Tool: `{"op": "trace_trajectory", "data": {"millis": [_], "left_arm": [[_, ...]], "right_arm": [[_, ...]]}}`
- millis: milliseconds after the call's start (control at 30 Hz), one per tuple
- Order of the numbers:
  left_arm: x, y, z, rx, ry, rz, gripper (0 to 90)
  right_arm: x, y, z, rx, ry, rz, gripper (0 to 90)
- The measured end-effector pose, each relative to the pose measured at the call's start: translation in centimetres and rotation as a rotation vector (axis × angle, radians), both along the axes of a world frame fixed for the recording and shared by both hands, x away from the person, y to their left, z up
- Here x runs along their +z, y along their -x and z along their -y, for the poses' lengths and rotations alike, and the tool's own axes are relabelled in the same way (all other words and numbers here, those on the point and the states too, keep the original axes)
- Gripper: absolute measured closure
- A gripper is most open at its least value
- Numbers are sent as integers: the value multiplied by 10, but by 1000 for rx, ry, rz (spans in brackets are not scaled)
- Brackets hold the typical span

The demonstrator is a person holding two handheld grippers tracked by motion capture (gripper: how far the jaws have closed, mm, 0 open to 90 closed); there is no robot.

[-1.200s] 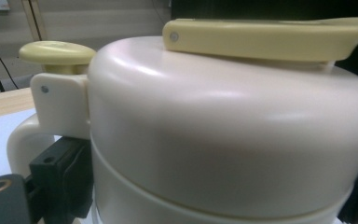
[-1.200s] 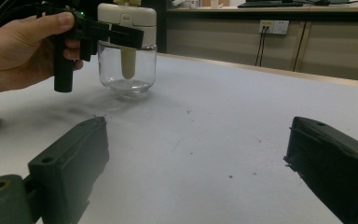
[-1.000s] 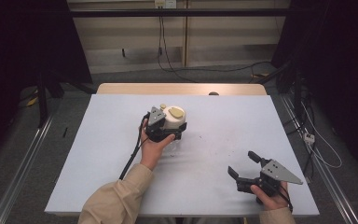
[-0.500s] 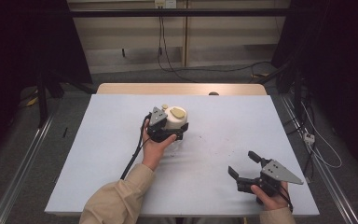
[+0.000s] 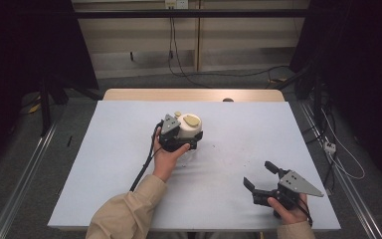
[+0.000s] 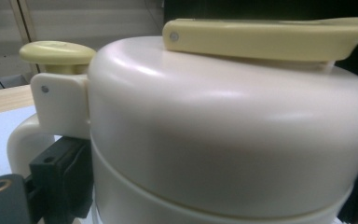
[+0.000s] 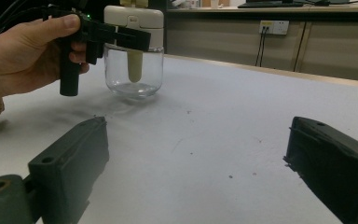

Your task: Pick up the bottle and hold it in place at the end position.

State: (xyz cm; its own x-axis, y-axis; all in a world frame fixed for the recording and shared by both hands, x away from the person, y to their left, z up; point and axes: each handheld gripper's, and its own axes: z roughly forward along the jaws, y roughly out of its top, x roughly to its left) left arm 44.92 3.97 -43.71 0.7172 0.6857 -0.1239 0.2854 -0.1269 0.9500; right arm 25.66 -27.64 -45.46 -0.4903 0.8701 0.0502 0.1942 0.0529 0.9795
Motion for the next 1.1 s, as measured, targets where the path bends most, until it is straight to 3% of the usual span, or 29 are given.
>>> {"op": "trace_trajectory", "data": {"millis": [1100], "left_arm": [[-5, 0, 10, -17, 4, -16, 63]], "right_arm": [[0, 1, 1, -5, 1, -1, 50]]}}
